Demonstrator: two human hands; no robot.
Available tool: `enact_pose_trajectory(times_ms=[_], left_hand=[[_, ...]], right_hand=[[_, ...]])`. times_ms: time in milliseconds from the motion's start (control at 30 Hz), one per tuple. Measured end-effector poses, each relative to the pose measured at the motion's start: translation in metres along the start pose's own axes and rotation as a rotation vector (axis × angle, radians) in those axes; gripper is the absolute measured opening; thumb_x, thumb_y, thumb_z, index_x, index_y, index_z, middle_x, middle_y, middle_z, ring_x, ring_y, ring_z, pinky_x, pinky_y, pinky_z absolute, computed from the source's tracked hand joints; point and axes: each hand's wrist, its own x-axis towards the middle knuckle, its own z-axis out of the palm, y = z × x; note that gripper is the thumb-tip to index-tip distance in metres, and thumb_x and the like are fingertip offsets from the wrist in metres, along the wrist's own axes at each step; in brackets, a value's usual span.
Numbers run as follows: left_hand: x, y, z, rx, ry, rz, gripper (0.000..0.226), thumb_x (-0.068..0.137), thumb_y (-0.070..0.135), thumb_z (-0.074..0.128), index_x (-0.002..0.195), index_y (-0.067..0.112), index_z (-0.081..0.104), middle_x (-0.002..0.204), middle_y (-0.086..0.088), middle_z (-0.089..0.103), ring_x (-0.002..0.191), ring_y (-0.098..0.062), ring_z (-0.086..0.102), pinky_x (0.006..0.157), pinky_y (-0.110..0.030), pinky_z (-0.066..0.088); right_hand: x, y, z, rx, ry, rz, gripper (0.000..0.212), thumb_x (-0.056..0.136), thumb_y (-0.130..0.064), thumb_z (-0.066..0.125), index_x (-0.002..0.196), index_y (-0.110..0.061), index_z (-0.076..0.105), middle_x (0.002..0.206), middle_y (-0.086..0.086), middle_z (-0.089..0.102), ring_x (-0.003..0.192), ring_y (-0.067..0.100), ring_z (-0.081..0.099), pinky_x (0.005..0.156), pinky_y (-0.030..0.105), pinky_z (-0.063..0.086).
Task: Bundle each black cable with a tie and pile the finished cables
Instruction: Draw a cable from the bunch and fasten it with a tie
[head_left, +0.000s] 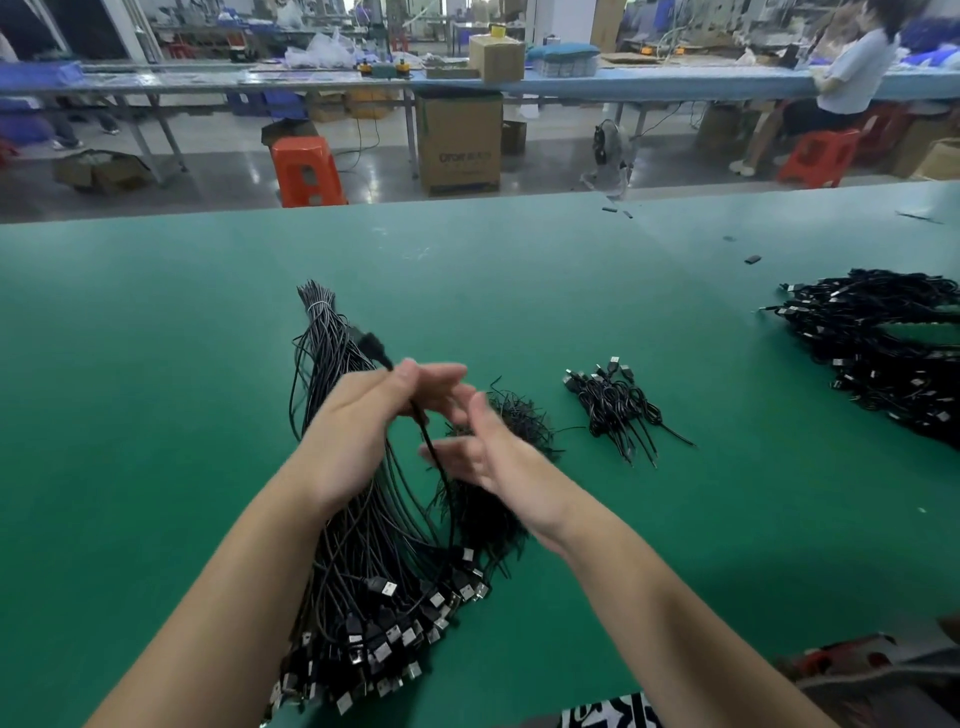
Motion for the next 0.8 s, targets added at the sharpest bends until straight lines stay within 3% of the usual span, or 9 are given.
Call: enact_pose_trajectory(times_ms=[67, 100, 200, 267, 333, 433, 567, 667, 800], left_hand=[[0.002, 0.0, -0.001, -0.161, 0.056, 0.05, 0.049, 0.103, 0.033, 0.029, 0.123, 0.007, 0.066, 0.118, -0.012, 0.073, 0.116, -0.028, 0.066, 0.095, -0.032, 0.05], [0.002, 0.002, 0.0, -0.329, 0.072, 0.044, 0.051, 0.103, 0.032, 0.029, 0.122, 0.004, 0.066, 0.119, -0.015, 0.071, 0.119, -0.031, 0.064, 0.097, -0.035, 0.051], [0.0, 0.012, -0.004, -0.929, 0.071, -0.009, 0.052, 0.099, 0.031, 0.035, 0.111, -0.003, 0.073, 0.114, -0.021, 0.072, 0.116, -0.036, 0.066, 0.089, -0.042, 0.058], [-0.005, 0.017, -0.012, -1.269, -0.161, -0.037, 0.051, 0.102, 0.025, 0.034, 0.118, -0.012, 0.065, 0.113, -0.03, 0.069, 0.107, -0.041, 0.069, 0.076, -0.045, 0.061], [-0.01, 0.021, -0.018, -1.434, -0.474, -0.083, 0.059, 0.106, 0.026, 0.024, 0.124, -0.022, 0.052, 0.114, -0.041, 0.063, 0.076, -0.043, 0.068, 0.055, -0.04, 0.054], [-0.016, 0.019, -0.036, -0.944, -0.684, -0.16, 0.058, 0.105, 0.029, 0.029, 0.119, -0.022, 0.054, 0.107, -0.042, 0.064, 0.046, -0.032, 0.057, 0.04, -0.027, 0.04], [-0.023, 0.001, -0.046, -0.111, -0.747, -0.478, 0.048, 0.102, 0.034, 0.049, 0.112, -0.009, 0.069, 0.108, -0.031, 0.07, 0.083, -0.039, 0.074, 0.069, -0.038, 0.061], [-0.021, -0.017, -0.032, 0.241, -0.549, -0.544, 0.04, 0.106, 0.033, 0.041, 0.115, 0.009, 0.072, 0.111, -0.01, 0.075, 0.106, -0.027, 0.071, 0.095, -0.036, 0.056], [-0.017, -0.032, -0.017, 0.262, -0.316, -0.288, 0.04, 0.097, 0.045, 0.042, 0.122, 0.026, 0.067, 0.125, 0.0, 0.07, 0.123, -0.014, 0.061, 0.113, -0.041, 0.041]], right_hand=[[-0.005, -0.002, 0.012, 0.027, -0.145, 0.049, 0.065, 0.097, -0.072, 0.022, 0.139, -0.03, 0.047, 0.093, -0.004, 0.074, 0.102, 0.006, 0.066, 0.11, 0.039, 0.036], [-0.007, -0.002, 0.017, 0.122, -0.178, 0.052, 0.056, 0.099, -0.065, 0.028, 0.12, -0.023, 0.06, 0.071, -0.004, 0.062, 0.08, 0.011, 0.065, 0.098, 0.039, 0.045], [-0.009, -0.008, 0.027, 0.519, -0.248, 0.073, 0.04, 0.102, -0.046, 0.044, 0.074, -0.019, 0.053, 0.058, -0.005, 0.022, 0.048, 0.011, 0.029, 0.054, 0.027, 0.044], [-0.008, -0.008, 0.027, 0.658, -0.32, 0.115, 0.042, 0.105, -0.04, 0.045, 0.067, -0.021, 0.046, 0.055, -0.007, 0.023, 0.045, 0.008, 0.026, 0.046, 0.021, 0.035], [-0.006, -0.004, 0.022, 0.773, -0.368, 0.148, 0.045, 0.104, -0.035, 0.045, 0.062, -0.022, 0.045, 0.05, -0.01, 0.029, 0.043, 0.006, 0.029, 0.043, 0.019, 0.033], [-0.005, 0.002, 0.011, 0.902, -0.334, 0.166, 0.041, 0.1, -0.032, 0.051, 0.059, -0.022, 0.049, 0.048, -0.012, 0.03, 0.042, 0.005, 0.023, 0.039, 0.017, 0.026], [-0.003, 0.006, 0.003, 0.944, -0.26, 0.179, 0.036, 0.098, -0.032, 0.05, 0.063, -0.021, 0.05, 0.05, -0.011, 0.027, 0.041, 0.005, 0.024, 0.038, 0.017, 0.024], [-0.004, 0.004, 0.006, 0.888, -0.241, 0.164, 0.035, 0.1, -0.032, 0.049, 0.067, -0.02, 0.051, 0.052, -0.01, 0.026, 0.042, 0.005, 0.023, 0.038, 0.018, 0.024], [-0.007, 0.003, 0.015, 0.805, -0.212, 0.128, 0.039, 0.103, -0.035, 0.046, 0.067, -0.021, 0.052, 0.053, -0.009, 0.024, 0.044, 0.006, 0.019, 0.04, 0.019, 0.02]])
